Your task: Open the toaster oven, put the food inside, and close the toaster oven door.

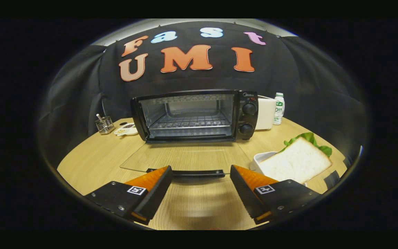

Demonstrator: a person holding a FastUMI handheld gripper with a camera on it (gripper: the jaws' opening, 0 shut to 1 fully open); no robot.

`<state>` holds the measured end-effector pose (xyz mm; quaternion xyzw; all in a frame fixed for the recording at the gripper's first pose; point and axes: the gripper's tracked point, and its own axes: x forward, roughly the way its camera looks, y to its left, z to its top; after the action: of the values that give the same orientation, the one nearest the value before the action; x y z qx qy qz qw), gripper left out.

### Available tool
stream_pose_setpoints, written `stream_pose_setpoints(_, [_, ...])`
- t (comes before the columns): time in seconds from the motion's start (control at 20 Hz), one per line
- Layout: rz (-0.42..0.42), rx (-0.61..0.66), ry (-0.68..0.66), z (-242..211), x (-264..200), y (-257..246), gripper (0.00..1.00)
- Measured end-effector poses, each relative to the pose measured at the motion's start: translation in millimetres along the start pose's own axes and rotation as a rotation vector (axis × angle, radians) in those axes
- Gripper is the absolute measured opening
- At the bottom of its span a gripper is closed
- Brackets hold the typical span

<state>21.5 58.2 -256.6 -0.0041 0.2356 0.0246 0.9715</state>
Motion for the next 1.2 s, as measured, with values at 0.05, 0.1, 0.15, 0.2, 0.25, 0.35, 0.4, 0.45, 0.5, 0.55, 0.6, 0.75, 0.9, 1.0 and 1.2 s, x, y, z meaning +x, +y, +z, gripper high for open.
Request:
stream_pose_setpoints(0.05, [0.014,0.017,0.001,9,-5,-7,0.99])
stream_pose_setpoints(0.1, [0.025,0.038,0.002,19,-8,-14,0.99])
stream_pose_setpoints(0.15, [0.041,0.062,0.003,30,-13,-23,0.99])
stream_pose_setpoints(0.2, [0.051,0.084,0.005,38,-16,-32,0.99])
stream_pose_setpoints(0.25, [0.063,0.097,0.007,47,-19,-42,0.98])
stream_pose_setpoints(0.35, [0.088,0.111,0.029,62,-23,-61,0.98])
stream_pose_setpoints(0.4, [0.097,0.118,0.045,68,-25,-73,0.98])
stream_pose_setpoints(0.45, [0.106,0.126,0.06,74,-26,-84,0.97])
stream_pose_setpoints(0.5, [0.116,0.135,0.078,78,-25,-93,0.97])
stream_pose_setpoints(0.55, [0.133,0.144,0.102,81,-26,-102,0.98])
stream_pose_setpoints(0.6, [0.155,0.146,0.135,80,-27,-110,0.99])
stream_pose_setpoints(0.75, [0.222,0.177,0.249,71,-30,-130,0.99])
stream_pose_setpoints(0.9, [0.24,0.202,0.329,56,-26,-152,0.99])
stream_pose_setpoints(1.0, [0.261,0.202,0.377,47,-25,-160,0.99])
stream_pose_setpoints(1.2, [0.302,0.189,0.447,32,-21,-173,0.99])
